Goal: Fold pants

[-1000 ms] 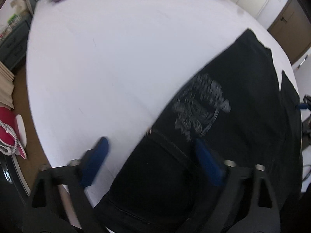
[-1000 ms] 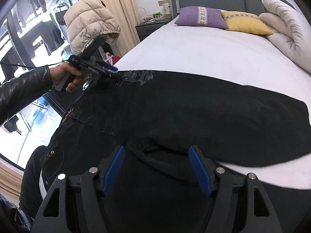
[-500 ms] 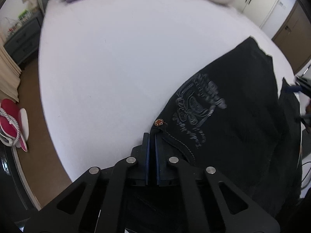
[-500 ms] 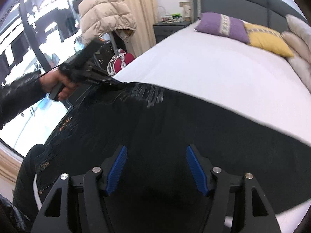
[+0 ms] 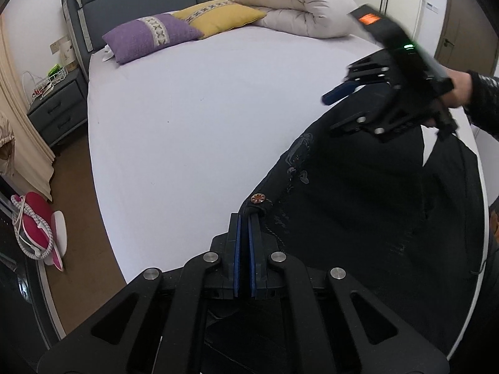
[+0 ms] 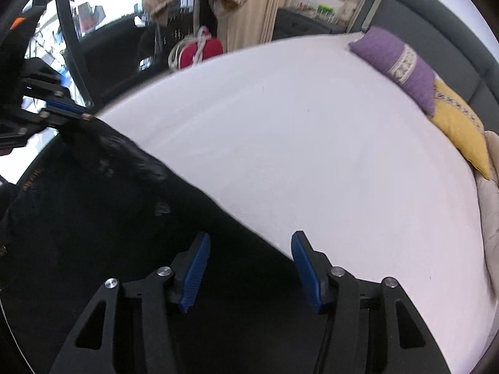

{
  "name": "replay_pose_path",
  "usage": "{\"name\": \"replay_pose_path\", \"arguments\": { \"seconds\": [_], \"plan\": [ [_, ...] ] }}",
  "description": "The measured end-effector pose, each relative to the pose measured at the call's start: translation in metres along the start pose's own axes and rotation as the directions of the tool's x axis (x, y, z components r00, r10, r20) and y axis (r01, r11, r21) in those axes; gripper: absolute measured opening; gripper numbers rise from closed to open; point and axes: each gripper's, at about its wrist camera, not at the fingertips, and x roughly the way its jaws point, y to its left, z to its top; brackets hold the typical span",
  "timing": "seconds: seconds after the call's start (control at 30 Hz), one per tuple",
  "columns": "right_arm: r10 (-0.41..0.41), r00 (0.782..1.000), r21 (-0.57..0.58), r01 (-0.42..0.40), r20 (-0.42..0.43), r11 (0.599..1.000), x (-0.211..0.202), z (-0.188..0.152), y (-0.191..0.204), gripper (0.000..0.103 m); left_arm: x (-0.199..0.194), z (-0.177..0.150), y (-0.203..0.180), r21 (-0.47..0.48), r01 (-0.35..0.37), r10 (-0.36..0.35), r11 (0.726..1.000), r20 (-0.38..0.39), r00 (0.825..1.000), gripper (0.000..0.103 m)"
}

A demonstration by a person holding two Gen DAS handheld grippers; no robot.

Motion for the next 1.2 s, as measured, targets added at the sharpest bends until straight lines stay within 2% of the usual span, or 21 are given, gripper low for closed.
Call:
{"name": "replay_pose_path", "arguments": {
  "seconds": [0.03, 0.1, 0.17, 0.37, 0.5, 0.63, 0.77, 0.83, 0.97, 1.03, 1.1, 1.2],
  "plan": [
    [0.0, 1.0, -0.014, -0.001, -0.016, 1.0, 0.006, 0.001, -0.001, 0.053, -0.005, 0.0, -0.004, -0.002, 0.004, -0.004, 1.0, 0.001, 1.0, 0.003],
    [0.005, 0.998, -0.037, -0.007, -0.061, 0.999, 0.018, 0.004, -0.003, 0.034, -0.007, -0.001, -0.002, 0.001, 0.005, -0.005, 1.0, 0.003, 1.0, 0.003],
    [0.012, 0.996, -0.035, -0.015, -0.086, 0.999, 0.027, 0.007, -0.004, 0.009, -0.007, -0.001, -0.003, -0.005, 0.008, -0.008, 1.0, 0.002, 1.0, 0.003],
    [0.058, 0.998, 0.101, -0.054, -0.037, 0.993, 0.011, -0.004, -0.01, 0.005, -0.009, -0.001, -0.005, -0.045, 0.013, -0.012, 0.999, 0.014, 1.0, 0.003],
    [0.093, 0.995, 0.189, -0.098, 0.036, 0.977, -0.008, -0.009, 0.003, 0.005, -0.017, -0.003, -0.016, -0.059, 0.029, -0.028, 0.998, 0.026, 0.999, 0.003],
    [0.162, 0.982, 0.249, -0.182, 0.096, 0.951, -0.019, -0.01, 0.027, 0.005, -0.029, -0.011, -0.031, -0.073, 0.039, -0.037, 0.997, 0.033, 0.999, 0.003],
    [0.177, 0.978, 0.231, -0.198, 0.108, 0.953, -0.033, -0.021, 0.054, 0.005, -0.051, -0.023, -0.05, -0.072, 0.056, -0.053, 0.996, 0.045, 0.998, 0.003],
    [0.184, 0.977, 0.197, -0.202, 0.103, 0.959, -0.049, -0.04, 0.072, 0.005, -0.062, -0.033, -0.06, -0.064, 0.06, -0.057, 0.996, 0.045, 0.997, 0.003],
    [0.095, 0.995, 0.025, -0.096, 0.018, 0.995, -0.077, -0.083, 0.122, 0.005, -0.089, -0.066, -0.091, -0.016, 0.091, -0.091, 0.996, 0.028, 0.995, 0.003],
    [0.064, 0.998, -0.03, -0.064, -0.014, 0.997, -0.09, -0.107, 0.143, 0.005, -0.098, -0.086, -0.107, 0.015, 0.1, -0.1, 0.995, 0.008, 0.995, 0.003],
    [0.032, 0.999, -0.084, -0.036, -0.039, 0.996, -0.103, -0.134, 0.166, 0.005, -0.106, -0.107, -0.125, 0.033, 0.145, -0.145, 0.989, -0.016, 0.989, 0.003],
    [-0.015, 0.998, -0.161, 0.004, -0.066, 0.987, -0.113, -0.156, 0.198, 0.005, -0.108, -0.134, -0.158, 0.099, 0.146, -0.139, 0.984, -0.073, 0.988, 0.003]
  ]
}}
